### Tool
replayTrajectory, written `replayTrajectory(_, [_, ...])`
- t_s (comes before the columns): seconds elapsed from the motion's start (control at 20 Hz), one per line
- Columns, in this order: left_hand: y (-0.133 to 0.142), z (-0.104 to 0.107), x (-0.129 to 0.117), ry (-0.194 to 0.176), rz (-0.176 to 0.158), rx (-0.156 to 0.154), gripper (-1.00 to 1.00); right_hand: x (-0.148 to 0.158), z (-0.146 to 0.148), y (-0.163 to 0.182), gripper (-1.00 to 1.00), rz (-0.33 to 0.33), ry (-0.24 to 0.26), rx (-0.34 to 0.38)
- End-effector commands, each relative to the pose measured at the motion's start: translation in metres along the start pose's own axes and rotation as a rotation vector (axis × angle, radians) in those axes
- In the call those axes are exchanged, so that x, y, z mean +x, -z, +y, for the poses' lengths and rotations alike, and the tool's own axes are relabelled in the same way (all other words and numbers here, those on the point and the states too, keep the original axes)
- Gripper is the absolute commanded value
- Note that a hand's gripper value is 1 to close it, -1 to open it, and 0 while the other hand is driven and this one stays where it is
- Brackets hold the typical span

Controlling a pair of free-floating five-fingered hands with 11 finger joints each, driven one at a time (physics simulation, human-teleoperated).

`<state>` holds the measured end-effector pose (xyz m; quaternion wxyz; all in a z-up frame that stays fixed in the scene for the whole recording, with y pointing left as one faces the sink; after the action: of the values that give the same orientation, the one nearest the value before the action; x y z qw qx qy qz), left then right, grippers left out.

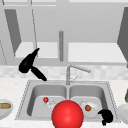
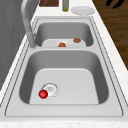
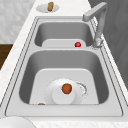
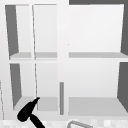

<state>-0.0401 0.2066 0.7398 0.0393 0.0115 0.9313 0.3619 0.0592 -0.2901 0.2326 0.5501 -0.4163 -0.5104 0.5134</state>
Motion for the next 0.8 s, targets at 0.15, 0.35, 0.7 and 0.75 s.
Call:
replayTrajectory(0.15, [-0.014,-0.012,-0.006,0.012,-0.008,0.043,-1.00,0.000,0.000,0.000,0.00,0.000,0.000,0.000])
replayTrajectory(0.35, [-0.003,-0.012,-0.007,0.056,0.037,0.127,-1.00,0.000,0.000,0.000,0.00,0.000,0.000,0.000])
replayTrajectory(0.7, [0.000,-0.013,-0.008,0.059,0.045,0.151,-1.00,0.000,0.000,0.000,0.00,0.000,0.000,0.000])
replayTrajectory(0.75, [0.001,-0.014,-0.008,0.060,0.045,0.155,-1.00,0.000,0.000,0.000,0.00,0.000,0.000,0.000])
